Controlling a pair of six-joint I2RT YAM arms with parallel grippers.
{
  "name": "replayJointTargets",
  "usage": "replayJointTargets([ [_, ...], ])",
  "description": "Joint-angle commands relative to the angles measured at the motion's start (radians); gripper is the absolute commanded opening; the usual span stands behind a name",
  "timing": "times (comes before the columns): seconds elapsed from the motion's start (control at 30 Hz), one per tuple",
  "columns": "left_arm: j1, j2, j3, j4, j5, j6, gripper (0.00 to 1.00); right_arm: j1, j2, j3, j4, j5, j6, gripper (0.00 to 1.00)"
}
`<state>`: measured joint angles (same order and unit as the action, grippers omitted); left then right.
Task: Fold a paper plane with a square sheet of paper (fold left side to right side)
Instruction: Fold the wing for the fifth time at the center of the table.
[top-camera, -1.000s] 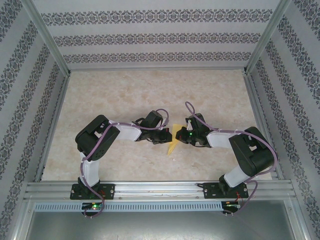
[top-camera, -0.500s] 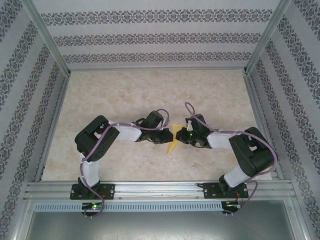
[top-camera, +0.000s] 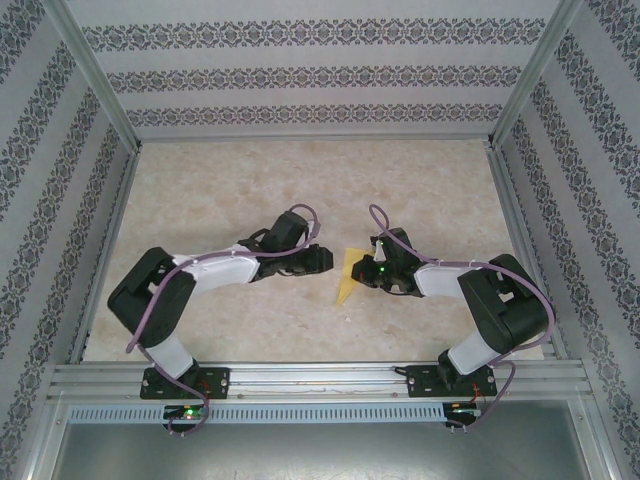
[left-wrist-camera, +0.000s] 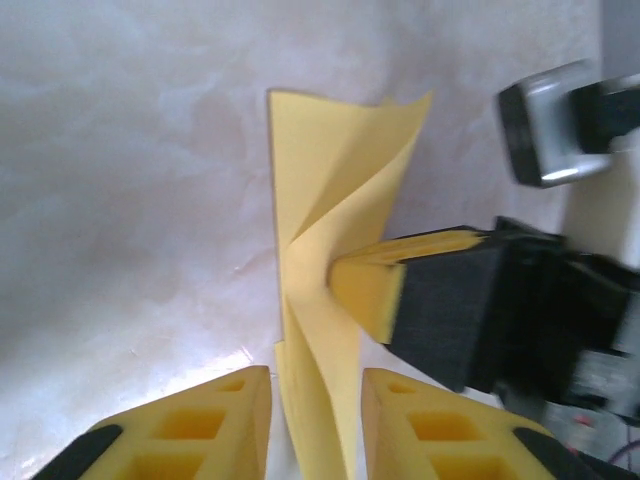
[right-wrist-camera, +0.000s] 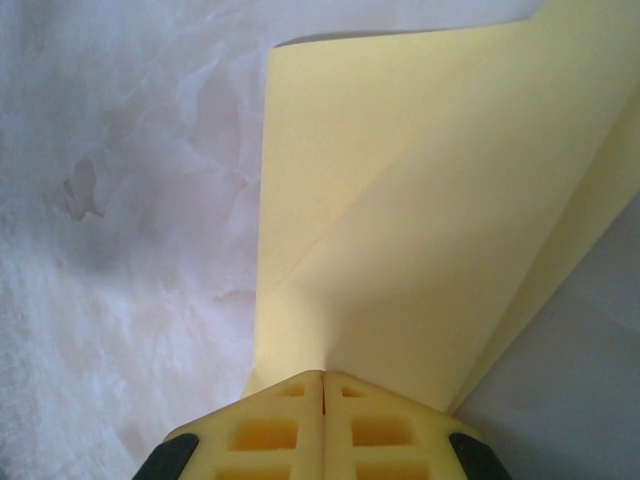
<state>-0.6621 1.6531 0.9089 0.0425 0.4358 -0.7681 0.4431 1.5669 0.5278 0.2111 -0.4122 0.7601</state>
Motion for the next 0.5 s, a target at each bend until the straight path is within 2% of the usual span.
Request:
replayJointTargets([
  [0.0, 0.012, -0.041, -0.018, -0.057, 0.028, 0.036, 0.22, 0.012, 0.03, -0.04, -0.129, 0.042, -0.023, 0.0],
  [0.17, 0.004, -0.03, -0.042, 0.025, 0.167, -0.024, 0.12, 0.015, 0.031, -0.037, -0.129, 0.042, -0.021, 0.0],
  [0.47, -0.031, 0.097, -0.042, 0.223, 0.292, -0.146, 0.06, 0.021, 0.038, -0.032, -0.131, 0.043, -0.018, 0.0],
])
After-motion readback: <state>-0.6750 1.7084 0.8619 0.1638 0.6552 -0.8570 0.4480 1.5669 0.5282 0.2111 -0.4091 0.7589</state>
